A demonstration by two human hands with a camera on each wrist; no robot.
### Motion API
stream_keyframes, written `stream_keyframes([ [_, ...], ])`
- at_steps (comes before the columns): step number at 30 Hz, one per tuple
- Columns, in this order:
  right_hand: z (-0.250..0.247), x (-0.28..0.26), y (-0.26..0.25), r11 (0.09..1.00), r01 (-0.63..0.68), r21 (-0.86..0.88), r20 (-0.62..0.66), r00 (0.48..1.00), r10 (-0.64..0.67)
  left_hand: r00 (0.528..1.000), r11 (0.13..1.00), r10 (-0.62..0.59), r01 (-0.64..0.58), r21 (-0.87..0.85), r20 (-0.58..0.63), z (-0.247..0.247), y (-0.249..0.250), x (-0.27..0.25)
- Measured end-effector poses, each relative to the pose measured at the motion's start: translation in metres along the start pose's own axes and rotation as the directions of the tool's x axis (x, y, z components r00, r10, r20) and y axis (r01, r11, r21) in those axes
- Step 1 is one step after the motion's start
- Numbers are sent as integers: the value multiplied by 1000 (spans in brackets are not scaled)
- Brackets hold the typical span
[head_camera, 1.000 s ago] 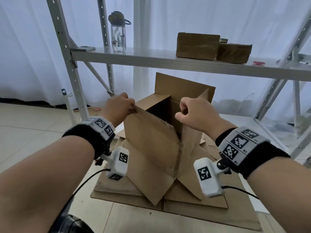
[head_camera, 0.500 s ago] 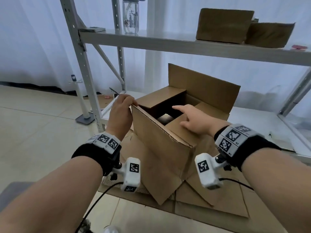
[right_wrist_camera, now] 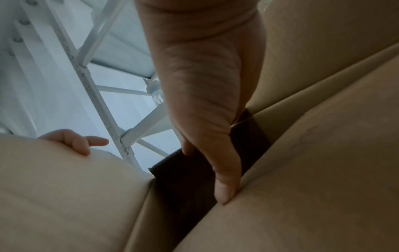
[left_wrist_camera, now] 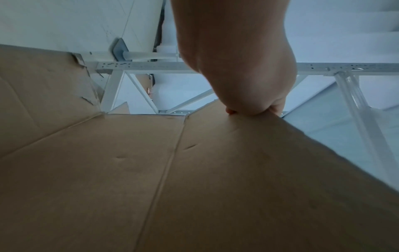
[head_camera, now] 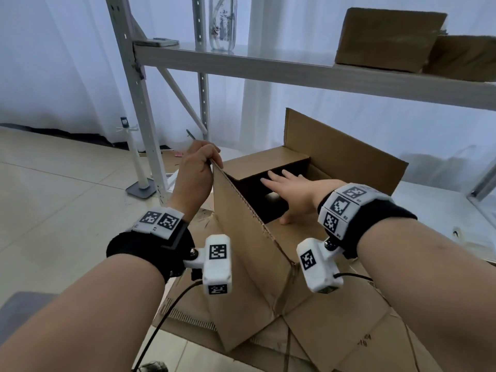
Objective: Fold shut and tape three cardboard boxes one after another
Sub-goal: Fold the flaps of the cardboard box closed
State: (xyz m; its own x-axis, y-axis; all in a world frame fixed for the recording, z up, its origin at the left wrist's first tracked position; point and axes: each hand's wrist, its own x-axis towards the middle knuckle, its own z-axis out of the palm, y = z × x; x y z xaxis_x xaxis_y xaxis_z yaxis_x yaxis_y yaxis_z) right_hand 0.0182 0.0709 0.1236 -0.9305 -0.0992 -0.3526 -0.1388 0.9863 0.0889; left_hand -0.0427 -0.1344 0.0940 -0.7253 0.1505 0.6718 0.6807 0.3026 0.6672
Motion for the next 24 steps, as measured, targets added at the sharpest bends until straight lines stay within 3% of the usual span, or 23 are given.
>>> stream_keyframes([
  [3,-4,2,4,999,16,45,-123,992,-10,999,999,-12,14,-52,52,-2,2,2],
  [7,-8,5,13,991,49,125,-279,960,-13,995,964,-82,92,-250,49,-6,4,2],
  [11,2,18,13,984,36,172,-257,966,10,986,939,-161,164,-304,35,-9,8,-1],
  [16,18,20,11,951,-1,309,-184,981,61,972,973,-225,228,-35,68,-6,-1,4],
  [21,23,17,15,914,-7,407,-157,985,78,937,934,-306,330,-138,169,7,19,4],
  [23,23,8,16,822,46,568,-192,978,77,923,909,-312,359,-212,227,14,24,4],
  [24,21,1,16,714,86,695,-222,970,99,910,899,-310,375,-226,276,18,25,3],
])
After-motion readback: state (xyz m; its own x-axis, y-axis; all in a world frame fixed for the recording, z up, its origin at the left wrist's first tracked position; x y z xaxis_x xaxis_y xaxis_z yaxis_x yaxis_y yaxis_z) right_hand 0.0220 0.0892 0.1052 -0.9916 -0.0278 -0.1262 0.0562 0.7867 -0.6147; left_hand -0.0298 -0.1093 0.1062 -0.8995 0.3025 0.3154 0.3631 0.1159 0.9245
